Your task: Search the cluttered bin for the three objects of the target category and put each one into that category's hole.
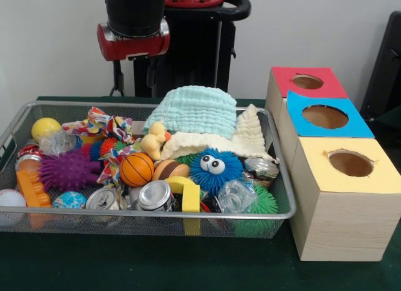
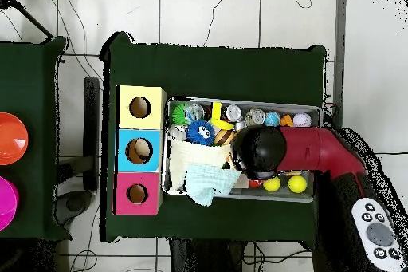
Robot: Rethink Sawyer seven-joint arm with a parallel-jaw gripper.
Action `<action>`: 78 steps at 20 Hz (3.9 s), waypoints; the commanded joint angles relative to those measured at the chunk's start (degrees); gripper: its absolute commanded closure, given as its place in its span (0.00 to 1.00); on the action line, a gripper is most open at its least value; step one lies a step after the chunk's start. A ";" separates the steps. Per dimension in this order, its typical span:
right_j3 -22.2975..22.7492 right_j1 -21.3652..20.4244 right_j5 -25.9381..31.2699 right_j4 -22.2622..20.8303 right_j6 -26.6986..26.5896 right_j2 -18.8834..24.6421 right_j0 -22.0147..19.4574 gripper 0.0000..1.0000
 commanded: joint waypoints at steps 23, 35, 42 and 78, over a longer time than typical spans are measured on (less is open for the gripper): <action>15.34 -3.10 -22.28 9.84 12.68 -3.41 3.43 0.00; 14.29 -5.23 -21.11 11.99 11.08 -5.59 4.68 0.00; 14.37 -5.39 -23.72 12.40 10.36 -5.54 4.68 0.00; 4.29 3.82 -24.71 12.87 7.70 -5.42 4.08 0.00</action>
